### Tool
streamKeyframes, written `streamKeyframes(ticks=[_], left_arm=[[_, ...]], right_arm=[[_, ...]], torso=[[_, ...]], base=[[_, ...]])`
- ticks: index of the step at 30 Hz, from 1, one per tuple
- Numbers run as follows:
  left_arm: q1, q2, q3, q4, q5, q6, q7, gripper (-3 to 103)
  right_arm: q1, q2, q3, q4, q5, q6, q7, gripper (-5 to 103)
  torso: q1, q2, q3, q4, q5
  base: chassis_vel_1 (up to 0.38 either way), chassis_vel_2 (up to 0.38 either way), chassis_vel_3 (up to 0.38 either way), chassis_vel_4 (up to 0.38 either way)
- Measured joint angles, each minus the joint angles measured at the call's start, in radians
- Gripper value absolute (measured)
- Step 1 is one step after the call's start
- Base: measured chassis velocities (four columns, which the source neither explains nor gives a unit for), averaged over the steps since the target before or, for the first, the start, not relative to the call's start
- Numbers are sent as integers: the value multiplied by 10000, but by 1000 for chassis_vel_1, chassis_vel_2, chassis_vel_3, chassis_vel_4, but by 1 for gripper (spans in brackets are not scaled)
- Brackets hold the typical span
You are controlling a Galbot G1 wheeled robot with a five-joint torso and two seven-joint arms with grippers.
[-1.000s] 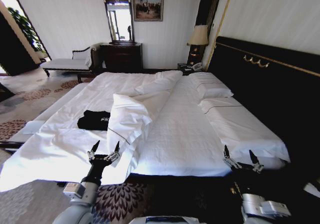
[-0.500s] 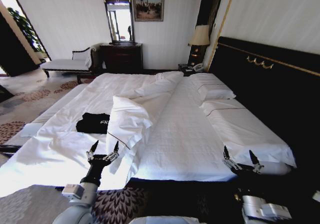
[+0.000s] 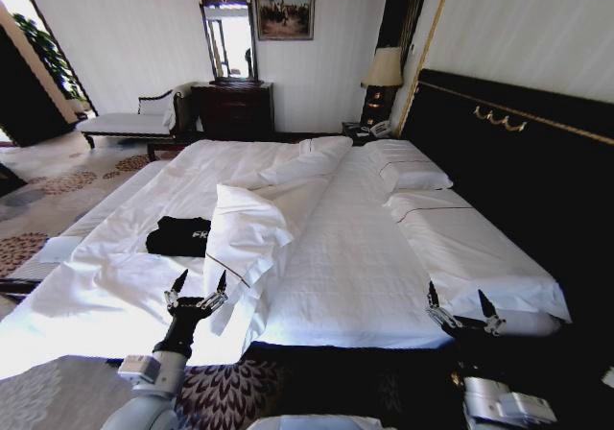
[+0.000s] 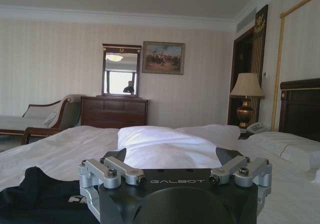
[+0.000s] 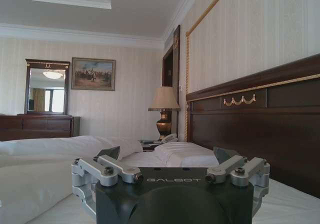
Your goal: Fold the clothes on the bed.
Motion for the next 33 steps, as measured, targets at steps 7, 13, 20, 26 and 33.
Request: streamKeyframes(ticks=[7,13,20,26,33], left_arm=[[-28,11,14,129,3,-56,-8,100],[-48,46,-9,200,-9,-82,-10,100],[-139,119,-81,279,-88,-78,-12,100],[-164,123,-78,298,-110,-61,-11,100],[-169,130,-162,352,-160,-69,-11,100]], right_arm=[[80,120,-80,-90,-137,3,10,100],[122,235,-168,-168,-260,2,7,100],[146,343,-245,-238,-349,5,-34,100],[144,434,-308,-318,-463,82,-219,100],[142,455,-338,-359,-548,107,-279,100]], torso=[[1,-1,0,0,-1],[1,-1,0,0,-2],[1,0,0,0,-1],[1,-1,0,0,0],[1,-1,0,-1,-1]], base=[[12,114,-19,-105],[25,147,-24,-143],[27,134,-29,-137],[26,145,-9,-136],[14,149,-14,-142]])
